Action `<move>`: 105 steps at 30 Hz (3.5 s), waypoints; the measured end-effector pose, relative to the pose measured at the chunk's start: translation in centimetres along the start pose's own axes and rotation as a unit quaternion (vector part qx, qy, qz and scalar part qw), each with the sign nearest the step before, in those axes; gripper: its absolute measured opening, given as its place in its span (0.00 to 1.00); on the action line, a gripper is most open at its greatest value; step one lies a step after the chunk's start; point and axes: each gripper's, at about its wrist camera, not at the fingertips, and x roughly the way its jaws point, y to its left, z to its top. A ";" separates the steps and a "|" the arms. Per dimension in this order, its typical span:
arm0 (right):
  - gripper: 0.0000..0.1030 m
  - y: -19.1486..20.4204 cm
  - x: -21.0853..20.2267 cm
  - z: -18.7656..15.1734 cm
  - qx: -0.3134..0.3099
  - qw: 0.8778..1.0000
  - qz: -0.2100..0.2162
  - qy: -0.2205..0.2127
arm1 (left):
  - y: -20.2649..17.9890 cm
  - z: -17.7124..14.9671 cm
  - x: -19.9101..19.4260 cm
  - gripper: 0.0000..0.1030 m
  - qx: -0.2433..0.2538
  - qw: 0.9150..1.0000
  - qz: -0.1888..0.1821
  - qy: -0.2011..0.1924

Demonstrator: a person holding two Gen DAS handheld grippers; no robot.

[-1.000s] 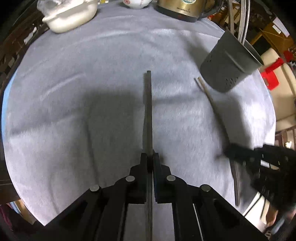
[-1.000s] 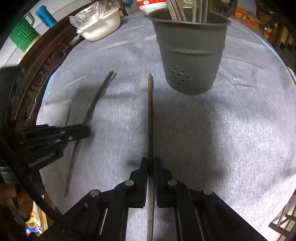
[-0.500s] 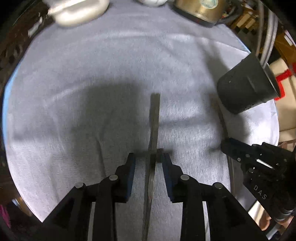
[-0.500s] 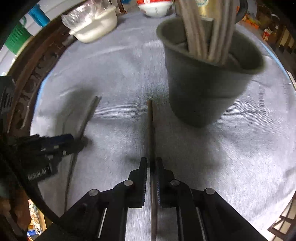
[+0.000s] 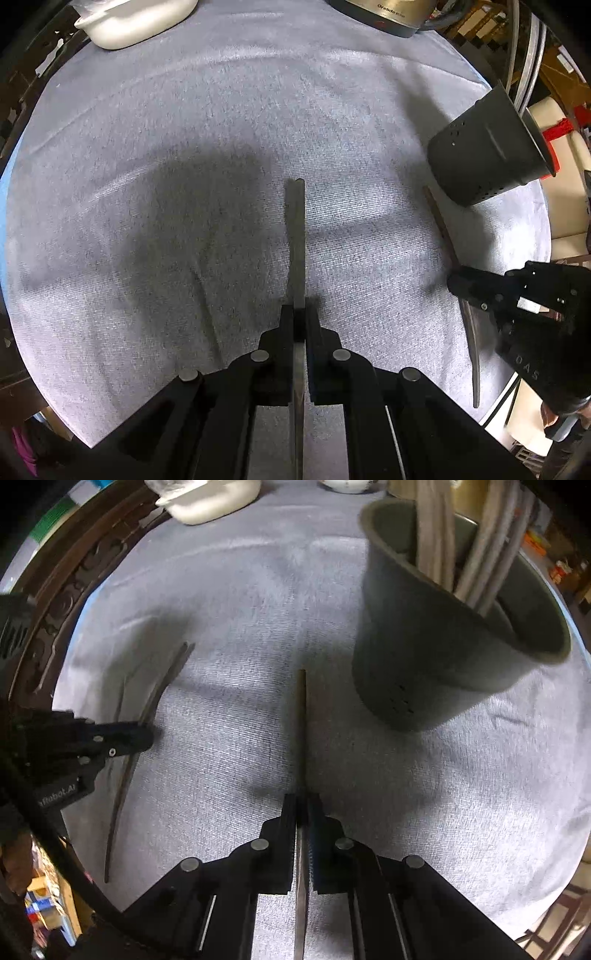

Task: Organize utensils
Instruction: 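Lift both held chopsticks and carry them over the grey holder, then lower both chopsticks into the grey holder and open both grippers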

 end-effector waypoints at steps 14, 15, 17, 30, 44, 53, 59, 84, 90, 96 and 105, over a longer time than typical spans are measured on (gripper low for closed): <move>0.06 -0.3 -11.5 -6.8 0.097 0.930 0.013 -0.354 | 1.4 -1.7 -11.3 0.06 -0.100 0.935 -0.030 -0.338; 0.06 -0.3 -12.4 -7.5 0.100 0.914 -0.006 -0.393 | 0.9 -2.0 -11.5 0.06 -0.100 0.925 -0.021 -0.367; 0.06 -0.2 -13.5 -8.5 0.104 0.889 -0.046 -0.444 | 0.1 -3.1 -11.6 0.06 -0.095 0.900 -0.005 -0.426; 0.06 0.6 -11.9 -11.9 0.092 0.852 -0.134 -0.498 | -1.9 -6.0 -8.6 0.06 -0.072 0.843 0.093 -0.524; 0.06 0.6 -14.6 -18.3 0.109 0.858 -0.097 -0.493 | -0.8 -12.2 -9.6 0.08 -0.086 0.856 0.036 -0.509; 0.06 -1.0 -15.5 -18.1 0.145 0.852 -0.068 -0.499 | 0.5 -11.5 -10.4 0.07 -0.123 0.862 -0.013 -0.491; 0.06 -2.8 -17.6 -18.2 0.172 0.837 -0.041 -0.518 | 1.6 -10.0 -11.7 0.07 -0.154 0.862 -0.065 -0.479; 0.06 -5.5 -20.6 -16.3 0.209 0.818 0.025 -0.535 | -4.3 -3.4 -13.2 0.07 -0.133 0.900 -0.015 -0.414; 0.06 -5.4 -21.2 -15.8 0.201 0.817 0.024 -0.540 | -4.6 -3.0 -13.1 0.07 -0.133 0.902 -0.016 -0.410; 0.06 -5.6 -21.2 -15.5 0.199 0.816 0.024 -0.542 | -5.0 -2.5 -13.3 0.07 -0.127 0.903 -0.017 -0.410; 0.06 -6.0 -21.8 -14.9 0.192 0.816 0.016 -0.546 | -6.3 -1.4 -15.6 0.07 -0.105 0.897 -0.040 -0.428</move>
